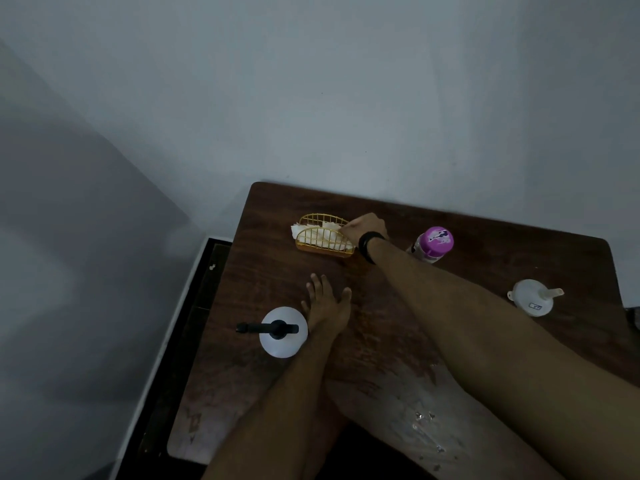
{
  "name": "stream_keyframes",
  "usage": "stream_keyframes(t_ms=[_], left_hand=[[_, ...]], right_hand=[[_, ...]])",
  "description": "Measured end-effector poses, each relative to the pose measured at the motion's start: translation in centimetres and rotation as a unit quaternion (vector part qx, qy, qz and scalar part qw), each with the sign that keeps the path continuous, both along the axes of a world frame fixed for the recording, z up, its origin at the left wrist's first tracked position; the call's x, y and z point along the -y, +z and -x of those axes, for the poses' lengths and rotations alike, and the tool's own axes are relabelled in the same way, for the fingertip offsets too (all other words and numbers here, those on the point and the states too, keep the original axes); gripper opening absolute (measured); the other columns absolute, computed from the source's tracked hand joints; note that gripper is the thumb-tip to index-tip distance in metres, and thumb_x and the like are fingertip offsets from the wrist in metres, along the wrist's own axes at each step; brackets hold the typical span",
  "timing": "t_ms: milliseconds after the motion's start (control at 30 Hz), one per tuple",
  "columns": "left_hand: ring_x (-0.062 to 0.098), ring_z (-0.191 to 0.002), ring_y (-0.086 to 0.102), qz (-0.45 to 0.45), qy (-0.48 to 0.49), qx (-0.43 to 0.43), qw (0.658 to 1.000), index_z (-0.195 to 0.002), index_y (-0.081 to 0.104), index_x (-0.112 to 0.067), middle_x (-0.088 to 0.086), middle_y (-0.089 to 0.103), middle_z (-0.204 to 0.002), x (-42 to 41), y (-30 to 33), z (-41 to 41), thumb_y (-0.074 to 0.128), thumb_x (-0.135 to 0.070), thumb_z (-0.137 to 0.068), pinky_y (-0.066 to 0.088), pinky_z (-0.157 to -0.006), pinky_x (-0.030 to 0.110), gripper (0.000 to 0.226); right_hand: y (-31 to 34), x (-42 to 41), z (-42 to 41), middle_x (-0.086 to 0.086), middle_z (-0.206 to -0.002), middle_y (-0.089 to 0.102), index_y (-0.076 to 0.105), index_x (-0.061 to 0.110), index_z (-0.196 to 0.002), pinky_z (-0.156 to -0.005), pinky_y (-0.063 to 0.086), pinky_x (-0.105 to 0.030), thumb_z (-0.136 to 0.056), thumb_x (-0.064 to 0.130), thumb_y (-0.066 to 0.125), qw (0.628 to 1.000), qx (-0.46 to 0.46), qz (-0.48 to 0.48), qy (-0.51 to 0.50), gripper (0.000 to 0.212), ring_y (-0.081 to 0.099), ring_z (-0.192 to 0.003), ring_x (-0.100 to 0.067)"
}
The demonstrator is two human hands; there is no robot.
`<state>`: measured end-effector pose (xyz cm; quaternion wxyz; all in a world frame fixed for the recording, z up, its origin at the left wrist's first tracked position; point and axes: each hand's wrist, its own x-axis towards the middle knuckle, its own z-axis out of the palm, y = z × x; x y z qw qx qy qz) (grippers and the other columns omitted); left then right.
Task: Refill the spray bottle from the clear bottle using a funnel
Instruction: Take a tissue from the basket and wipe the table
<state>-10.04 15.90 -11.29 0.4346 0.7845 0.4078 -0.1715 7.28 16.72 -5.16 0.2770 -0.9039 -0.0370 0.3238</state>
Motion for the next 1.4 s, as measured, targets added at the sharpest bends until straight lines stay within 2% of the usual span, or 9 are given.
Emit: stream_keyframes(t_ms=[167,300,367,600,800,900,1100,1267,1400], left_hand=[[0.027,-0.154,-0.005,0.021,0.067,0.012,0.997,-0.159,0.012,-0.013,0.007,-0.003,-0.168,-0.1,0.9,-0.9,0.033,-0.053,-0.103,0.001,-0.121,0.053,0.072],[0.028,-0.154,-0.002,0.04,0.092,0.01,0.995,-0.158,0.017,-0.013,0.008,0.001,-0.168,-0.3,1.5,-1.3,0.037,-0.049,-0.103,0.006,-0.122,0.054,0.069],[0.027,-0.154,-0.002,0.054,0.096,0.011,0.994,-0.158,0.019,-0.013,0.007,0.0,-0.168,-0.4,1.7,-1.3,0.039,-0.048,-0.103,0.007,-0.122,0.055,0.068],[0.027,-0.154,-0.002,0.072,0.103,0.018,0.992,-0.157,0.021,-0.013,0.006,0.0,-0.168,-0.9,1.6,-0.9,0.043,-0.05,-0.101,0.009,-0.122,0.055,0.071],[0.028,-0.154,-0.001,0.089,0.118,0.013,0.989,-0.157,0.022,-0.012,0.008,0.002,-0.167,-0.9,2.6,-1.4,0.039,-0.047,-0.103,0.008,-0.123,0.055,0.067],[0.028,-0.154,0.008,0.107,0.163,0.022,0.981,-0.155,0.027,-0.014,0.008,0.011,-0.167,-1.1,3.4,-1.7,0.039,-0.047,-0.103,0.013,-0.123,0.052,0.063],[0.026,-0.127,0.053,0.151,0.322,0.154,0.922,-0.137,0.054,-0.018,0.007,0.056,-0.14,-0.4,5.4,-1.5,0.043,-0.046,-0.103,0.043,-0.108,0.04,0.046],[0.03,-0.103,0.071,0.384,0.4,0.274,0.786,-0.123,0.063,-0.015,0.013,0.073,-0.113,-0.5,7.7,-1.2,0.044,-0.062,-0.096,0.055,-0.094,0.043,0.057],[0.025,-0.104,0.069,0.418,0.352,0.271,0.792,-0.124,0.066,-0.018,0.008,0.073,-0.115,0.9,8.6,-0.3,0.058,-0.052,-0.093,0.053,-0.084,0.036,0.047]], right_hand=[[-0.6,0.4,0.7,-0.004,-0.103,0.073,0.075,0.015,-0.092,-0.081,0.053,-0.029,-0.079,0.039,0.075,0.995,-0.026,-0.037,-0.085,0.028,0.065,-0.092,-0.019],[0.1,-0.6,1.3,-0.012,-0.122,0.065,0.062,0.005,-0.122,-0.094,0.051,-0.037,-0.06,0.063,0.082,0.988,-0.064,-0.002,-0.14,0.087,0.061,-0.113,-0.03],[0.1,-1.5,1.2,-0.013,-0.124,0.064,0.059,0.003,-0.126,-0.094,0.052,-0.037,-0.058,0.062,0.084,0.988,-0.073,0.014,-0.135,0.093,0.061,-0.113,-0.029],[-0.3,-1.3,1.3,-0.01,-0.114,0.068,0.064,0.001,-0.116,-0.083,0.053,-0.031,-0.079,0.034,0.076,0.986,-0.065,-0.02,-0.151,0.05,0.066,-0.102,-0.026],[2.1,0.8,2.8,0.0,-0.083,0.065,0.07,0.009,-0.087,-0.06,0.042,-0.024,-0.085,0.025,0.065,0.953,-0.012,-0.206,-0.22,0.017,0.06,-0.083,-0.018],[2.7,1.4,3.7,-0.001,-0.076,0.063,0.063,0.014,-0.074,-0.061,0.044,-0.027,-0.085,0.019,0.059,0.917,-0.001,-0.311,-0.25,0.013,0.057,-0.074,-0.016],[4.9,3.4,5.3,0.006,-0.062,0.04,0.045,0.018,-0.064,-0.052,0.03,-0.022,-0.087,0.003,0.047,0.857,-0.004,-0.437,-0.272,0.027,0.038,-0.059,-0.01],[5.7,6.2,6.6,0.003,-0.069,0.053,0.054,0.018,-0.07,-0.059,0.038,-0.026,-0.09,0.011,0.055,0.857,-0.048,-0.442,-0.261,0.022,0.049,-0.069,-0.014],[5.1,9.9,8.0,-0.001,-0.08,0.063,0.059,0.015,-0.077,-0.062,0.048,-0.028,-0.092,0.012,0.06,0.864,-0.11,-0.408,-0.272,0.016,0.059,-0.073,-0.016]])
